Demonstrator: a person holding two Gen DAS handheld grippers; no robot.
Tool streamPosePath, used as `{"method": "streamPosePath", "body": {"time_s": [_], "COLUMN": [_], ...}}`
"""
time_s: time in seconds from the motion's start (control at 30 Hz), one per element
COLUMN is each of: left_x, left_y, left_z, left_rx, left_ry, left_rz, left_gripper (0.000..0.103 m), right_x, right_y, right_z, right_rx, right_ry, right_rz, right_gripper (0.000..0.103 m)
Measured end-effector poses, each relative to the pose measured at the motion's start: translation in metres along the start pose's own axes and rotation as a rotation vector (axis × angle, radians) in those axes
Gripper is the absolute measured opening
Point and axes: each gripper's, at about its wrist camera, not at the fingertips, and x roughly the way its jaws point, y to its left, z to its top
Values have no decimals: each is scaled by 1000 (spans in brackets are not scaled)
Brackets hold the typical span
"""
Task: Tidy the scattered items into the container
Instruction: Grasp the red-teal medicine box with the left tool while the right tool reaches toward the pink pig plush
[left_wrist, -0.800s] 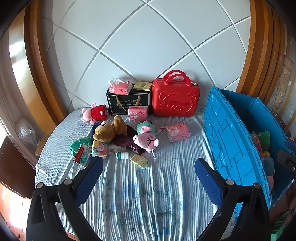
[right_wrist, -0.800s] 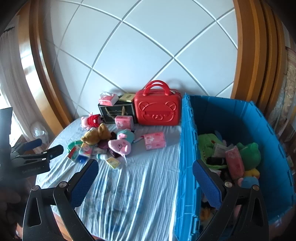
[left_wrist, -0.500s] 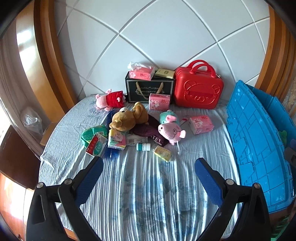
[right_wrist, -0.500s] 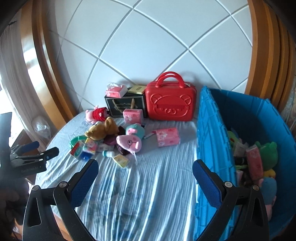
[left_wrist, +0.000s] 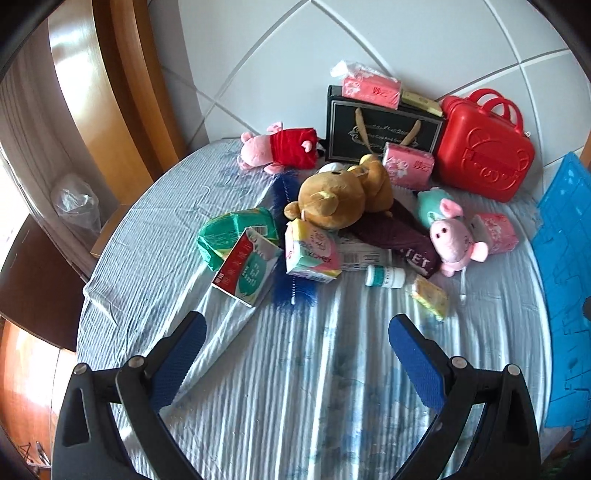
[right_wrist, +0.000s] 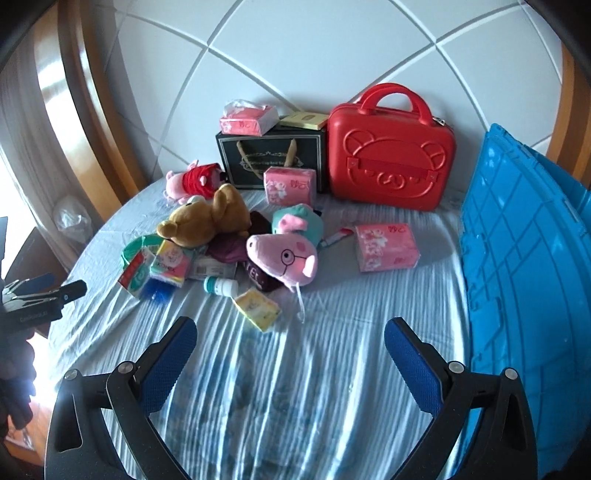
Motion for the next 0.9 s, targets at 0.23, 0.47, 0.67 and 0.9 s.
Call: {"method": "streamPosePath", "body": {"time_s": [0.23, 0.47, 0.67, 0.9], "left_x": [100, 185, 229, 234], "left_y": [45, 69, 54, 55], "left_z": [6, 18, 16, 18], "left_rx": [44, 132, 273, 268], "left_ry": [53, 78, 116, 94], "left_rz": [85, 107, 80, 17], "left_gripper": [101, 96, 92, 74], "right_x": [64, 108, 133, 156], "right_y": [19, 33, 43, 49], "right_z": [10, -4, -18, -18], "right_rx": [-34, -36, -36, -48], "right_ry": [72, 150, 205, 226], "right_rz": [-40, -64, -74, -87], "right_gripper": [103, 103, 103, 103]}}
